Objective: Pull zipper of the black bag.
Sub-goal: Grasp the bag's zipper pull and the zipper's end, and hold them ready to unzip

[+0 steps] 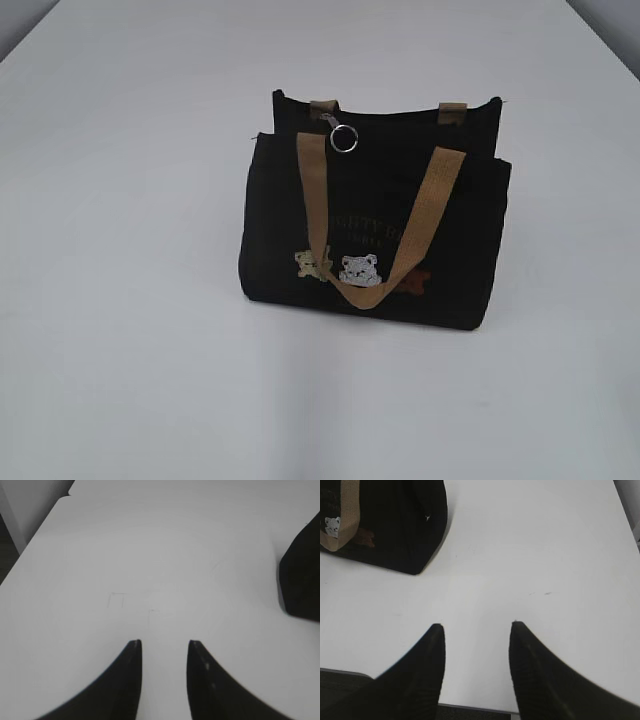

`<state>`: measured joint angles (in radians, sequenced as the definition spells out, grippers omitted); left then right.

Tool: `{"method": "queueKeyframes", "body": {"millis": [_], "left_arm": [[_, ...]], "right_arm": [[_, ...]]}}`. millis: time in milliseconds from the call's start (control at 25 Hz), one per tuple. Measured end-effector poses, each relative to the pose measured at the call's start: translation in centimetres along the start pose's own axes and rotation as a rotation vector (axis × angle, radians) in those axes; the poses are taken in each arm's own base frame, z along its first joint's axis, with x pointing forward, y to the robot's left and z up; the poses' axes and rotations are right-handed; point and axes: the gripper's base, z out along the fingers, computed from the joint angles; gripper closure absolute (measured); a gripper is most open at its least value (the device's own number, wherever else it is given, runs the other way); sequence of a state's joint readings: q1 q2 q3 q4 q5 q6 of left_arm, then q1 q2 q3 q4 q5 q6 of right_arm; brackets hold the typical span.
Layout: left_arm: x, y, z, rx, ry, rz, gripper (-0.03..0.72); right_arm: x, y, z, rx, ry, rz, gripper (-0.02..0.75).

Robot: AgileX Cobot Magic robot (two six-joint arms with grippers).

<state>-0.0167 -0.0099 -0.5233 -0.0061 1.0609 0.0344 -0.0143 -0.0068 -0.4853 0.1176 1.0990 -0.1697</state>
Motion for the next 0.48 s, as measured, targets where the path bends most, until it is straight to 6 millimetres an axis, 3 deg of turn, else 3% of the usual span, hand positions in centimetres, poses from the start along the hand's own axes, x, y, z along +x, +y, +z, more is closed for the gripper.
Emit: {"method": "queueKeyframes", "body": {"millis": [480], "left_arm": [[0.00, 0.00, 0.00, 0.000, 0.000, 0.000, 0.452]], "right_arm": [[0.00, 0.00, 0.00, 0.000, 0.000, 0.000, 0.400]]}}
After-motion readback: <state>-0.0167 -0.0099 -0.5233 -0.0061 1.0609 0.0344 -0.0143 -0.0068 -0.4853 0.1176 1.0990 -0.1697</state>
